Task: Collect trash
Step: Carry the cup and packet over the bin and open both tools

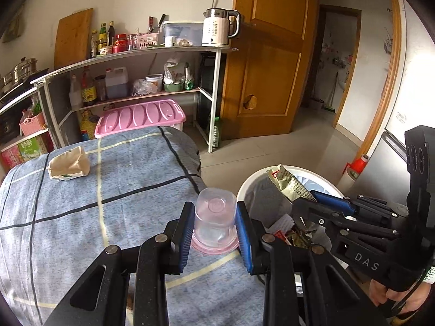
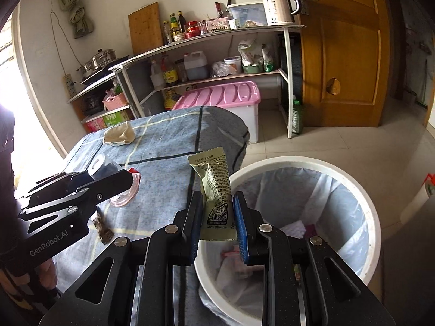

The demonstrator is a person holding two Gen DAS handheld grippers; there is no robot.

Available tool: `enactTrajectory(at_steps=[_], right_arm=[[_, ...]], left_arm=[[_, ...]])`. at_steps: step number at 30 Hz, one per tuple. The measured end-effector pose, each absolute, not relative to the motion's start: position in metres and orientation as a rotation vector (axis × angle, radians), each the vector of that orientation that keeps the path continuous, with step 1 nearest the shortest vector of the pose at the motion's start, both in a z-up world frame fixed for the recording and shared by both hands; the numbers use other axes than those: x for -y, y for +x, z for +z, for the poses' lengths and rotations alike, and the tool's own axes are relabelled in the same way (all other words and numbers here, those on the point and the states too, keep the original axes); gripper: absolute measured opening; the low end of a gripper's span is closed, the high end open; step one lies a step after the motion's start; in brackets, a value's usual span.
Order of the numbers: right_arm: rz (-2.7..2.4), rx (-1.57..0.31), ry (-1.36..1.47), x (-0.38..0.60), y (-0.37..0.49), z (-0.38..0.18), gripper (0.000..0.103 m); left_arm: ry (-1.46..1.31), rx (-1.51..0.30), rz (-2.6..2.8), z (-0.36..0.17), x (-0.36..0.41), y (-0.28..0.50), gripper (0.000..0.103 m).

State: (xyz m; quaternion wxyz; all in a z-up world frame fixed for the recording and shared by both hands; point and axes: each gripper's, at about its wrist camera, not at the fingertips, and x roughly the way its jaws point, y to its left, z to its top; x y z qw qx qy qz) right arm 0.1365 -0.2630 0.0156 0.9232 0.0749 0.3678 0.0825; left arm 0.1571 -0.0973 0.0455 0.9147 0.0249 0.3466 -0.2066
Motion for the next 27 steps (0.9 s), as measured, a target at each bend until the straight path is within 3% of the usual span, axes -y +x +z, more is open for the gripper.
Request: enactTrajectory(at_steps=[22,26,27], right_arm=[[-0.024,-0.85,0.134,0.347,0.137,-0.021,0.026],[-0.043,-0.875,0.126,0.35,0.141,-0.029,0.026],[-0.047,-0.875,0.125,0.351,0.142,-0.03,0.026]], left_arm=[[0.116,-0.809,-0.545,0.003,0.201,0.163,0.031],[0.12,-0.829,-0.537,-0.004,0.204,0.169,0.034],[0.12,-0.83,-0.535,-0.005,0.204,0.169,0.039]])
